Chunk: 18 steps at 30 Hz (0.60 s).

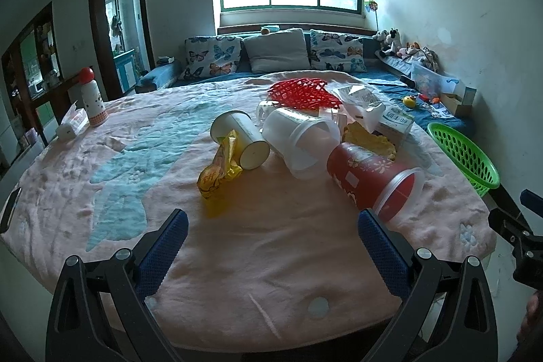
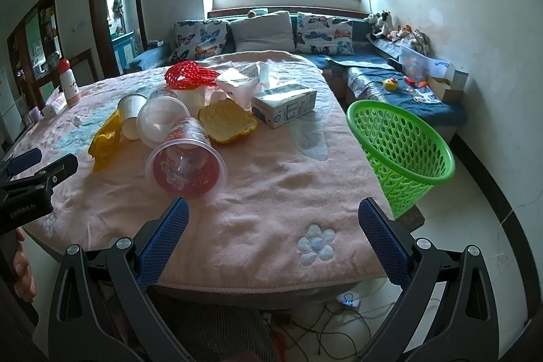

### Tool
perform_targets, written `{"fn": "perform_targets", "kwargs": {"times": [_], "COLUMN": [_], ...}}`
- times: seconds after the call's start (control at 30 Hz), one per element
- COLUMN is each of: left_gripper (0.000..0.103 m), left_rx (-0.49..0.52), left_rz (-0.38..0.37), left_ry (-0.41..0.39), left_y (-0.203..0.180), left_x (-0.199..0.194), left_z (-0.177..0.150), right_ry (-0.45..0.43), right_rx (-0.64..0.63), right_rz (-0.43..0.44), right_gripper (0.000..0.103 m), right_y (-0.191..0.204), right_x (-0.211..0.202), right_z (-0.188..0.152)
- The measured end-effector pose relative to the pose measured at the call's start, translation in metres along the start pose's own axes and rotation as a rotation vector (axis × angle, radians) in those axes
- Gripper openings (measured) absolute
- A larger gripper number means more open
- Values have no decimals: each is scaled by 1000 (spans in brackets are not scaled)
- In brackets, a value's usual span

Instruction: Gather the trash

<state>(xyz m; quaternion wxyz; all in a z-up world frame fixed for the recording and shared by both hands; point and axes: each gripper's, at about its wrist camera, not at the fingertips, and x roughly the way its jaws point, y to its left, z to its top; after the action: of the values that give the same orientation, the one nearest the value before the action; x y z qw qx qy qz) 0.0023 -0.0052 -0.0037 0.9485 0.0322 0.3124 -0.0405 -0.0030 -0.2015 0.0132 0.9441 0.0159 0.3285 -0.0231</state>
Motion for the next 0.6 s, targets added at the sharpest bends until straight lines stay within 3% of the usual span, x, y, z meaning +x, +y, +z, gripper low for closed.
{"fn": "perform_targets", "kwargs": {"times": [0.6], "left_gripper": [97], "left_rx": [18], "left_rz": [-29], "left_ry": [-19], "left_y": [-5], "left_x": [-1], "left_z": [7], "right_ry": [-5], "right_rx": [2], "right_rz": [-6], "right_gripper": [99], "right_y": [-1], "right_x": [0], "right_z": [1]}}
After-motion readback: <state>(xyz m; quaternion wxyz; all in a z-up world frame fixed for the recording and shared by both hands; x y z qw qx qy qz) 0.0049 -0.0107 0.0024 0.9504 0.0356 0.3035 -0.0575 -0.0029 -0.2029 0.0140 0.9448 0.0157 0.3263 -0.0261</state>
